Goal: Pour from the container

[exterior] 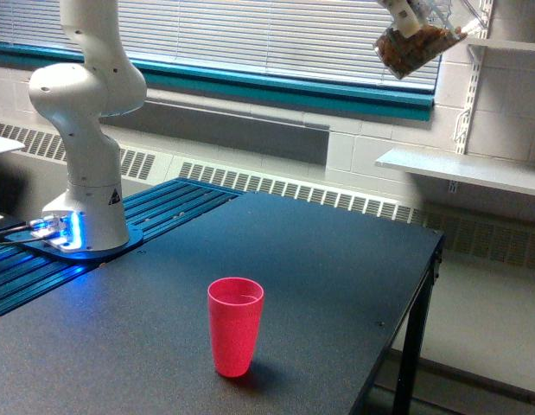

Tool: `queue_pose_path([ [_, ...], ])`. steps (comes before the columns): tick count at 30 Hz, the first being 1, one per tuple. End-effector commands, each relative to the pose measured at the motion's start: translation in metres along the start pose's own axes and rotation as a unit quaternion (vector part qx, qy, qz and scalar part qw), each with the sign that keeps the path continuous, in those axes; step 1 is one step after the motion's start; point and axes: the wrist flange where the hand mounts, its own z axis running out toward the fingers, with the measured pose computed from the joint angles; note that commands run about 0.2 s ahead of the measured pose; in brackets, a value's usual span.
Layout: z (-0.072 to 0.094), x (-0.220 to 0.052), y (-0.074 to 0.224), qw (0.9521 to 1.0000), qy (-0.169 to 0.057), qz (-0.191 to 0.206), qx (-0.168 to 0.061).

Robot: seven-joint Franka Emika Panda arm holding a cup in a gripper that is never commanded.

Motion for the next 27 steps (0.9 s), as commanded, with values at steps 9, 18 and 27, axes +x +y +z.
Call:
queue_pose_path([
  [9,0.039,-0.043,0.028,0.9932,0.000,-0.089,-0.076],
  [18,0.040,-0.047,0.051,0.9924,0.018,-0.086,-0.086],
  [27,0.041,-0.060,0.086,0.9926,0.026,-0.069,-0.097],
])
